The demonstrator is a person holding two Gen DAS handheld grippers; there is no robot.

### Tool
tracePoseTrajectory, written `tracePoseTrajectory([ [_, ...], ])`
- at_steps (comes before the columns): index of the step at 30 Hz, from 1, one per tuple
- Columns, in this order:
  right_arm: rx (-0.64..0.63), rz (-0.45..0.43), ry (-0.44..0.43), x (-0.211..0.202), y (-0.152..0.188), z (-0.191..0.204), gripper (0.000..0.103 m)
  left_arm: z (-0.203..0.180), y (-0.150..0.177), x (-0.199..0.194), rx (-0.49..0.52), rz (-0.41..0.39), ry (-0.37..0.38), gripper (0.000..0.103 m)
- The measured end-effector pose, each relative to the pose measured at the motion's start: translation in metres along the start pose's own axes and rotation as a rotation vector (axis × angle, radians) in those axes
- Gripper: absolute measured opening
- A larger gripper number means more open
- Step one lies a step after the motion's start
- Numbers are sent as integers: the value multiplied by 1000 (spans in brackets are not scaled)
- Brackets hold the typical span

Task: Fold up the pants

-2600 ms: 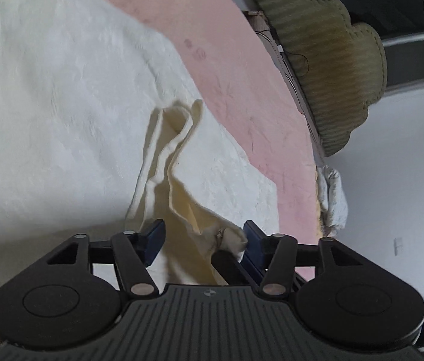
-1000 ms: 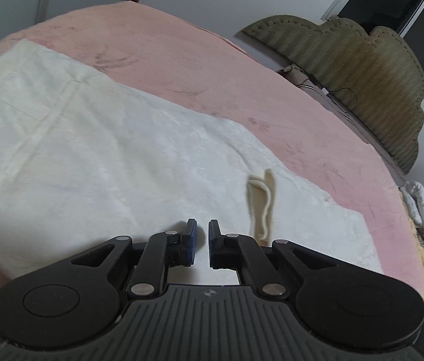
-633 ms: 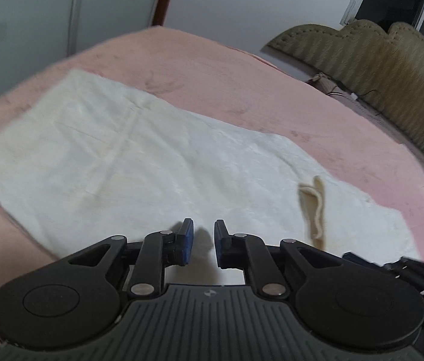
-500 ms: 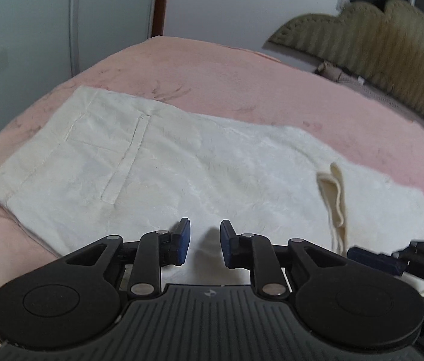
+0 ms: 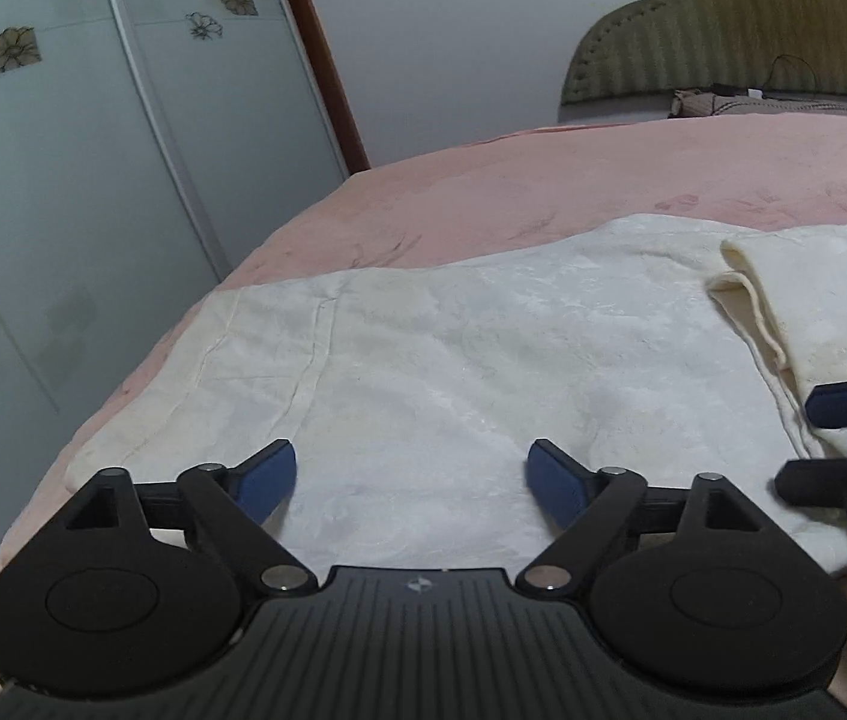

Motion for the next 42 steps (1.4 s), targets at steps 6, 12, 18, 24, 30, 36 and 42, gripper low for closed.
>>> tracePoseTrajectory([
  [6, 20, 13, 36, 2, 0, -4, 75, 11, 2, 5, -69, 22, 14, 99],
  [12, 21, 17, 53, 4, 0, -4, 80, 12, 2, 5, -77, 23, 12, 101],
  [18, 71, 38, 79, 6, 0, -12, 101, 15, 3, 8, -91, 27, 20, 103],
  [24, 62, 35, 87, 5, 0, -10, 101, 15, 3, 9, -95, 28, 22, 103],
  [30, -23, -15, 126, -2, -3, 5, 101, 16, 4, 8, -104, 28, 29, 103],
  [36, -222, -97, 80, -11, -15, 43, 101, 33, 4, -4, -142, 4, 63, 91],
  [42, -345, -87, -26, 3, -21, 79, 93, 92, 11, -16, -295, 9, -17, 91],
])
Point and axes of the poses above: each gripper's, at about its wrist camera, not at the fingertips, and x roughly the way its jaws point, z to its left, y to its underside, the point moved 2 cm from there along x, roughly the way its jaws point, and after that the axes turned 6 degrees about x, right-handed, at the moved point
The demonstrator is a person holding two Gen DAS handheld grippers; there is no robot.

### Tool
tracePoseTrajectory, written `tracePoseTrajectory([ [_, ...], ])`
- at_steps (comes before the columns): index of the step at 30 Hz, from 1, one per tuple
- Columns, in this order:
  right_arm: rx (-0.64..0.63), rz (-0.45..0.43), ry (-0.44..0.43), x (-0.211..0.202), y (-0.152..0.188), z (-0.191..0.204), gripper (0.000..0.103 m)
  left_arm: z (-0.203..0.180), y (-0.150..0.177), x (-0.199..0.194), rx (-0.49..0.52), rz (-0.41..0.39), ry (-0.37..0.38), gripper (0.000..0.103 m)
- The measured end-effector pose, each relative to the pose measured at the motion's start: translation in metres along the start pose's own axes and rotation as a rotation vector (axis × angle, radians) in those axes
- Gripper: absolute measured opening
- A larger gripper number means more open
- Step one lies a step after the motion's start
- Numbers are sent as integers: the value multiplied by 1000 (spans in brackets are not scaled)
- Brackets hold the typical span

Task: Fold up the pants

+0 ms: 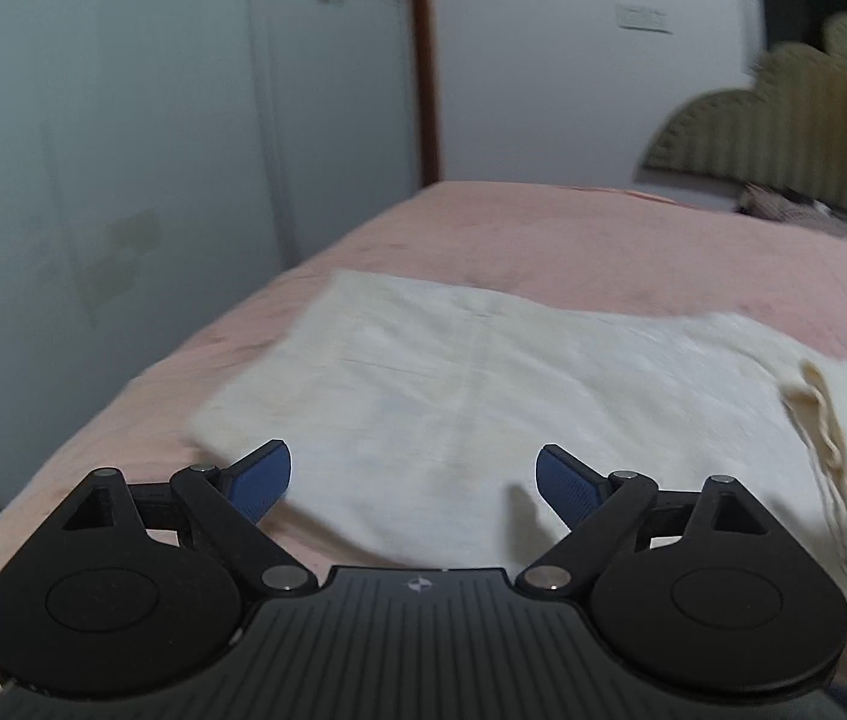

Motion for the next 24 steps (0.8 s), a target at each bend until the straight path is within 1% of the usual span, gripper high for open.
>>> tracePoseTrajectory([
  [2, -21, 16, -35, 10, -4, 8, 72, 27, -4, 5, -89, 52, -19, 90],
  [3, -35, 25, -48, 15, -6, 12, 66, 39, -5, 9, -137, 83, -14, 88],
  [4, -51, 36, -55, 20, -7, 15, 58, 51, -4, 13, -191, 117, 0, 87],
  [5, -71, 52, -58, 26, -8, 19, 54, 62, -3, 17, -245, 147, 23, 85],
  [7, -121, 74, -54, 35, -8, 27, 52, 79, 1, 24, -346, 197, 92, 85],
  [8, -148, 72, -48, 37, -9, 31, 50, 85, 4, 27, -398, 223, 137, 84],
  [10, -213, 63, -28, 41, -11, 39, 50, 93, 10, 33, -490, 265, 230, 84],
  [11, -250, 57, -13, 43, -13, 45, 50, 95, 11, 35, -524, 274, 264, 85],
  [14, -368, 28, 39, 56, -15, 60, 50, 98, 11, 39, -587, 277, 323, 86],
  [16, -444, 8, 69, 67, -18, 71, 49, 98, 11, 44, -647, 288, 382, 86],
  [17, -469, 5, 75, 72, -19, 74, 42, 99, 12, 47, -681, 296, 416, 86],
  [19, -498, -2, 83, 81, -23, 78, 31, 99, 15, 57, -752, 314, 490, 86],
  [20, -493, -10, 85, 84, -25, 78, 27, 99, 16, 61, -780, 319, 512, 87],
  [21, -456, -15, 70, 85, -29, 74, 25, 99, 17, 65, -808, 319, 526, 87],
  [22, -376, -15, 36, 85, -35, 65, 24, 99, 18, 69, -830, 315, 536, 88],
  [24, -142, -6, -55, 82, -49, 37, 23, 99, 18, 74, -862, 307, 549, 89],
])
Point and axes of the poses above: each gripper's, at about its wrist camera, not at the fingertips, and x roughly the way its jaws point, z to its left, y to its underside, the point moved 2 cm from there along x, roughly the way its jaws point, and after that the axes turned 6 degrees about x, right-handed, at the moved point
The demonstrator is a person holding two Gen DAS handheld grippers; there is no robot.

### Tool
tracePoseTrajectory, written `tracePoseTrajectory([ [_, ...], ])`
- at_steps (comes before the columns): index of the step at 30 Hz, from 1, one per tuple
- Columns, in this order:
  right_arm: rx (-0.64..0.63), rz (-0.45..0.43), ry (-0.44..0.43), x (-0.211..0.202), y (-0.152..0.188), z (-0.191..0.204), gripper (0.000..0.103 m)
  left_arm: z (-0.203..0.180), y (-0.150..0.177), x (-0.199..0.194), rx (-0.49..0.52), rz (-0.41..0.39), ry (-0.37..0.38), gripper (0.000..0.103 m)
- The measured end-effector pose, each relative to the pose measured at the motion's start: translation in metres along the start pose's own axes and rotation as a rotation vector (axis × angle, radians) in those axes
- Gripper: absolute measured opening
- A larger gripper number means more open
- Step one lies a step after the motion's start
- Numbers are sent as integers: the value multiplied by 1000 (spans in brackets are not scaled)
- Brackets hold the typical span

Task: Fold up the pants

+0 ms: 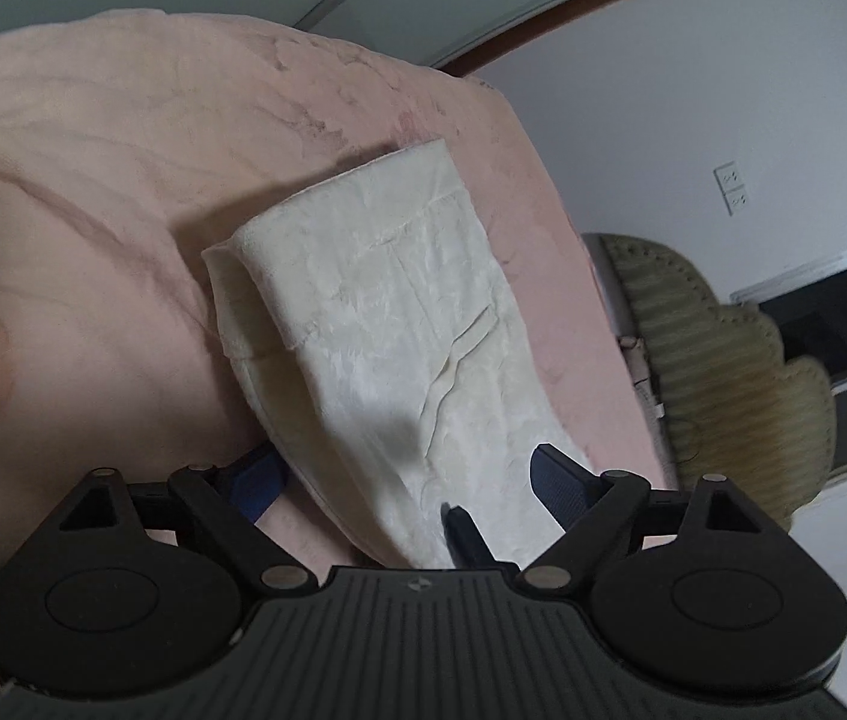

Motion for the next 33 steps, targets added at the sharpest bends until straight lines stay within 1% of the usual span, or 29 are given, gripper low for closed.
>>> tracePoseTrajectory([
  [2, 258, -4, -108, -3, -5, -40, 23, 2, -5, 5, -21, -11, 20, 89],
  [3, 353, -1, -160, -4, -5, -56, 23, 2, -9, 9, -31, -17, 27, 89],
  [4, 426, 16, -231, -5, -4, -69, 25, 2, -12, 12, -38, -21, 30, 89],
  [5, 487, 15, -293, -7, -3, -82, 25, 3, -16, 16, -48, -28, 30, 89],
  [7, 579, -22, -371, -16, -1, -99, 26, 2, -23, 21, -49, -50, 27, 87],
  [8, 620, -26, -401, -18, -1, -107, 26, 1, -27, 23, -41, -61, 19, 87],
  [9, 649, -23, -403, -17, 1, -116, 26, 1, -29, 25, -39, -63, 11, 86],
  [10, 644, -5, -364, -14, 3, -120, 26, 0, -31, 27, -36, -69, 6, 85],
  [11, 611, 38, -295, -7, 5, -121, 26, -2, -32, 29, -20, -81, -5, 82],
  [12, 566, 91, -223, 0, 9, -118, 26, -4, -33, 29, 6, -92, -29, 76],
  [13, 526, 139, -181, 10, 12, -113, 26, -7, -33, 28, 38, -103, -59, 71],
  [14, 492, 186, -173, 20, 17, -109, 26, -11, -33, 30, 78, -113, -96, 59],
  [15, 470, 208, -177, 28, 22, -106, 26, -14, -32, 30, 124, -122, -140, 41],
  [16, 461, 184, -173, 29, 24, -105, 26, -18, -32, 32, 179, -132, -190, 32],
  [17, 465, 188, -177, 30, 23, -106, 26, -21, -31, 33, 227, -140, -235, 18],
  [18, 480, 187, -189, 29, 21, -110, 27, -24, -29, 33, 258, -147, -244, 17],
  [20, 520, 142, -201, 23, 20, -123, 27, -31, -27, 27, 298, -170, -256, 15],
  [22, 537, 106, -161, 15, 20, -130, 27, -45, -22, 22, 362, -203, -269, 15],
  [24, 531, 85, -130, 10, 21, -140, 28, -65, -15, 13, 449, -250, -276, 14],
  [25, 528, 73, -115, 8, 18, -140, 31, -76, -10, 9, 498, -276, -281, 14],
  [26, 524, 62, -106, 5, 18, -145, 37, -89, -3, 3, 554, -303, -282, 14],
  [28, 511, 32, -97, -3, 17, -153, 44, -116, 12, -6, 662, -354, -277, 14],
  [31, 504, -17, -108, -16, 17, -162, 46, -154, 41, -13, 813, -417, -256, 14],
  [33, 504, -54, -121, -25, 20, -169, 46, -176, 60, -14, 890, -439, -226, 14],
])
Point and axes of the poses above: each gripper's, at about its wrist camera, not at the fingertips, and x roughly the way its jaws point, z to its left, y to its underside, the point moved 2 cm from there along x, roughly the way its jaws point, and after that the axes turned 6 degrees about x, right-handed, at the moved point
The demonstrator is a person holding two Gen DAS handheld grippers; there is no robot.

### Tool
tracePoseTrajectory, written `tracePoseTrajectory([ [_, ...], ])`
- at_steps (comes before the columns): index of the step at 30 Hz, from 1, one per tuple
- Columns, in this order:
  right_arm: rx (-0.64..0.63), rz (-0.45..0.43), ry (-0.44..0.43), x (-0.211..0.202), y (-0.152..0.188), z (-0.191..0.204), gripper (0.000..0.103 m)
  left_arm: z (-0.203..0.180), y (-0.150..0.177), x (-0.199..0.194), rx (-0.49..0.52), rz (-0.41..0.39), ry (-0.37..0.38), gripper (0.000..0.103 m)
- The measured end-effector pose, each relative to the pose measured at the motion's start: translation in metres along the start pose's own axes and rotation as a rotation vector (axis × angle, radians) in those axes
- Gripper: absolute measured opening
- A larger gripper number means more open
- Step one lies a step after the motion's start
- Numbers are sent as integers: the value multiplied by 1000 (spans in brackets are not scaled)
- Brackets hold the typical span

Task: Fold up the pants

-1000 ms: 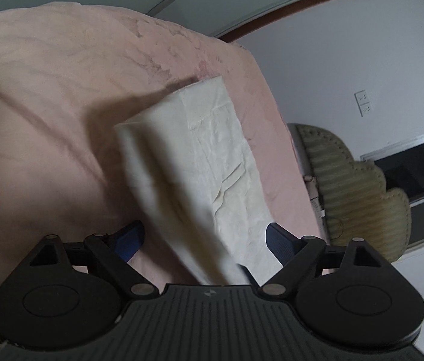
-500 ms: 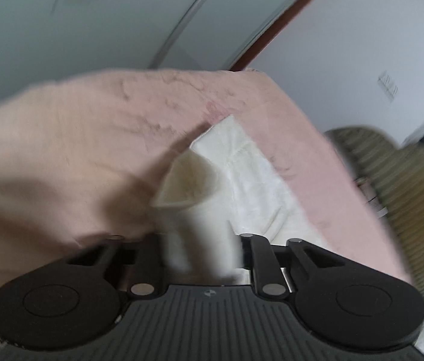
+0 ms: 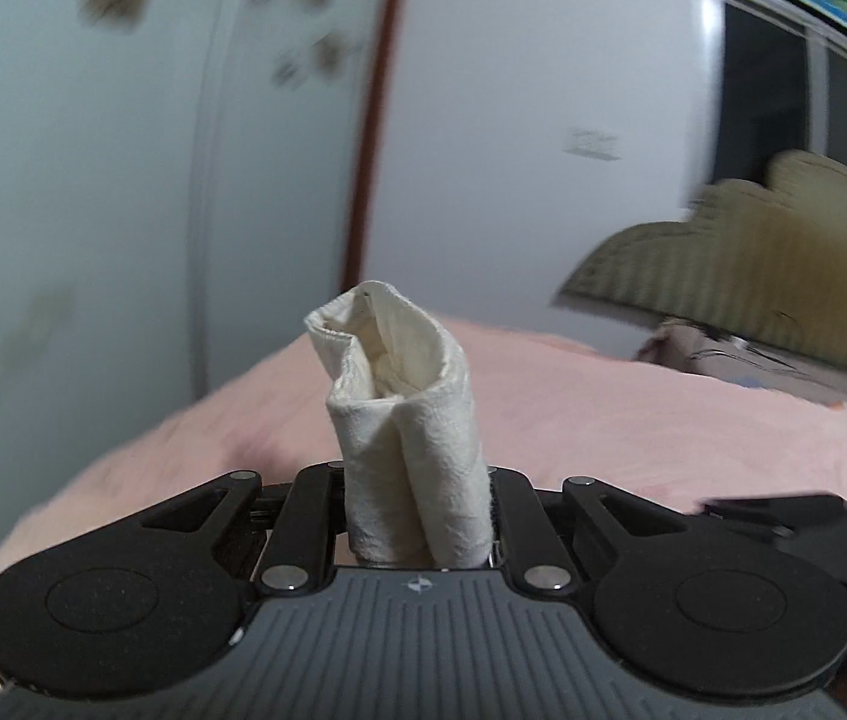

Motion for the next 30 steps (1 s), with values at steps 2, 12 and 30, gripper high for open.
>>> tracePoseTrajectory([
  [2, -5, -31, -25, -17, 3, -3, 46, -25, -4, -9, 53, -28, 41, 14],
  [12, -166, -140, -13, -106, 28, -33, 53, -146, 12, -14, 247, -65, 251, 15],
  [30, -31, -101, 204, -200, 96, -101, 54, -285, 64, 15, 360, 29, 490, 15],
])
Point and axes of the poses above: each gripper's, at about its wrist camera, not at the fingertips, and x roughly the way its jaws point, z to its left, y to its underside, the point moved 2 cm from there along x, roughly the way its jaws point, and after that the axes turned 6 degrees about x, right-handed, at the moved point
